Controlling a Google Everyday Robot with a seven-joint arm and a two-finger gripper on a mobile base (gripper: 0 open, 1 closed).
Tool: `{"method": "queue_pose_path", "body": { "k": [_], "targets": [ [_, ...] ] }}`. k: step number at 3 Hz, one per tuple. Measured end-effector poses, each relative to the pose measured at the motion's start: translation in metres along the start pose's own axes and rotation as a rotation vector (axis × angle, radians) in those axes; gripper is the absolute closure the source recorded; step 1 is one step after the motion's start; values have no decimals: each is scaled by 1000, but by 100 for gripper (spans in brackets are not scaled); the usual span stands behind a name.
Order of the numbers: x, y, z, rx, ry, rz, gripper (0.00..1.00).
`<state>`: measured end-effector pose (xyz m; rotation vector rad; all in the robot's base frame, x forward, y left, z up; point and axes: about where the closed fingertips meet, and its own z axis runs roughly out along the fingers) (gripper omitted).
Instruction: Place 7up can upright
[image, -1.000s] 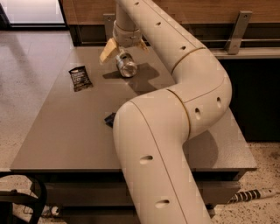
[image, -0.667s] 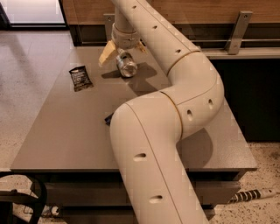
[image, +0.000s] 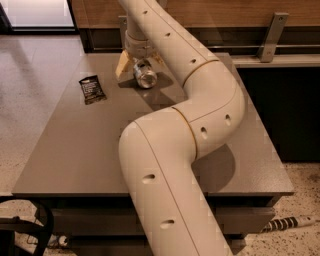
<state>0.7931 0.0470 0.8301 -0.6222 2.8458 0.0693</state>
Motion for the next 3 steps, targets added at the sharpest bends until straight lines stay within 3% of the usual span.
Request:
{"method": "queue_pose_path", "body": {
  "k": [3],
  "targets": [
    [-12,3,13,-7,-32,-4,85]
  ]
}}
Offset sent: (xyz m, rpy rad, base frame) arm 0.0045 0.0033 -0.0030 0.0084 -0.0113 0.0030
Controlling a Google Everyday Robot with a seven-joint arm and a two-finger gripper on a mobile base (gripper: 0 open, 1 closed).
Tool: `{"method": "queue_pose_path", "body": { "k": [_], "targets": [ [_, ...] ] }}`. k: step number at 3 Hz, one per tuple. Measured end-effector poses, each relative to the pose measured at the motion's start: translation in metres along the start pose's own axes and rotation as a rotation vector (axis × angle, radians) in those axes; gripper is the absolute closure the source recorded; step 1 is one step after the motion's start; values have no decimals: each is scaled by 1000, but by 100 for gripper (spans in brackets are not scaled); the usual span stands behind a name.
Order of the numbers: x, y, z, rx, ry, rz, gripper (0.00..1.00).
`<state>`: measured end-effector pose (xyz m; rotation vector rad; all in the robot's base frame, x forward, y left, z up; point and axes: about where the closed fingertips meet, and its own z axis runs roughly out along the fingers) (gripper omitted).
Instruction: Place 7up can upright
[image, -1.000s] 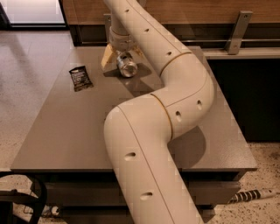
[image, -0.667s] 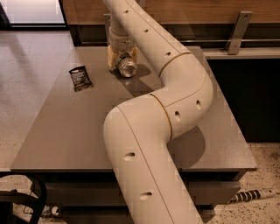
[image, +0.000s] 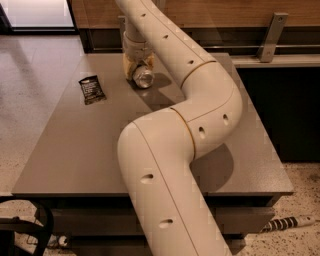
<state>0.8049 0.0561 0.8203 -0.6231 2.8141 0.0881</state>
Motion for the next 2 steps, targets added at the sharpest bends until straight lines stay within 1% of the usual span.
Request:
{"method": "queue_pose_path", "body": {
  "k": [1,2],
  "targets": [
    [0,0,-1,0,0,0,100],
    [0,0,-1,0,0,0,100]
  ]
}}
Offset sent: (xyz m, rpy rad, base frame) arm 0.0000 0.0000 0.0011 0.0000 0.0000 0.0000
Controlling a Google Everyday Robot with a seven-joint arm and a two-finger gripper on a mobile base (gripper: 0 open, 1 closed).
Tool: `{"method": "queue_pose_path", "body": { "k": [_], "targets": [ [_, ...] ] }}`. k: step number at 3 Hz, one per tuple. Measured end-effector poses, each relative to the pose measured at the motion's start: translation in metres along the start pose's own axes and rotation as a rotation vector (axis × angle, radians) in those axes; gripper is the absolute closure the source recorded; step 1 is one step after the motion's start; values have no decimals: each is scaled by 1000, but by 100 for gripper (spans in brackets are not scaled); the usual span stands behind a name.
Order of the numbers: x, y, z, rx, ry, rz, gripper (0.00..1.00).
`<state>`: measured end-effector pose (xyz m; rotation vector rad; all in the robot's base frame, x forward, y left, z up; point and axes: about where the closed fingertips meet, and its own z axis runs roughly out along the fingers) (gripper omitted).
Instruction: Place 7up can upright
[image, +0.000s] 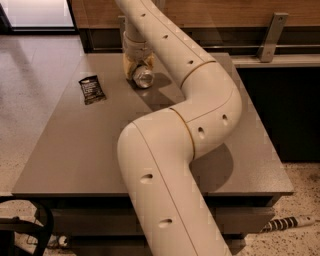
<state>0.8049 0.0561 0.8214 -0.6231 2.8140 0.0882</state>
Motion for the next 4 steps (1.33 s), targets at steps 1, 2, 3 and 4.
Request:
{"method": "queue_pose_path", "body": {
  "k": [1,2,3,4],
  "targets": [
    [-2,-2,-4,16,-7,-12,100],
    [-6,-9,-19,44,-31,-30,100],
    [-8,-13,-34,77,-42,-41,100],
    [-5,-15,-47,121,-35,-29,100]
  ]
}}
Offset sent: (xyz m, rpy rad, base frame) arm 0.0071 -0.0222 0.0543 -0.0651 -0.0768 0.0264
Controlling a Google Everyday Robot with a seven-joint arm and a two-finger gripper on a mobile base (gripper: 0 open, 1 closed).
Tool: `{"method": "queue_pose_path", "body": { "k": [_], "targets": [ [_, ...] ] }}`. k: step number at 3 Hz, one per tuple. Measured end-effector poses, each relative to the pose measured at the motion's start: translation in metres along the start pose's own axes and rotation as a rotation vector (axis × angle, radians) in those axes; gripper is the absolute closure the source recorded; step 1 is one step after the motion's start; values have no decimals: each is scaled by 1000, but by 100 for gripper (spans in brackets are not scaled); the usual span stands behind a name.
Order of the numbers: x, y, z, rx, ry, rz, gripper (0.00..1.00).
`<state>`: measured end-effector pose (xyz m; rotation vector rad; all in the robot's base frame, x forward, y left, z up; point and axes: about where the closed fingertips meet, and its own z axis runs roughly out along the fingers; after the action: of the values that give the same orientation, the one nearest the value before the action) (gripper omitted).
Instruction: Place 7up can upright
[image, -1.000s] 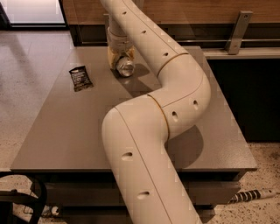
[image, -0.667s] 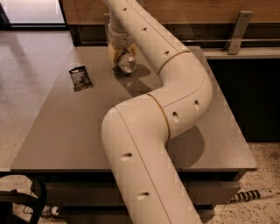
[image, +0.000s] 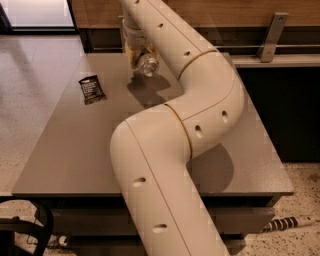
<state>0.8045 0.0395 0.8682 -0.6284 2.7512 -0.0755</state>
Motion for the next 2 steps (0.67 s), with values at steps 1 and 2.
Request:
{"method": "queue_pose_path", "body": {
  "k": [1,2],
  "targets": [
    [6,-2,-8,28,15,21,100],
    [20,-4,-12,63,59,50,100]
  ]
}}
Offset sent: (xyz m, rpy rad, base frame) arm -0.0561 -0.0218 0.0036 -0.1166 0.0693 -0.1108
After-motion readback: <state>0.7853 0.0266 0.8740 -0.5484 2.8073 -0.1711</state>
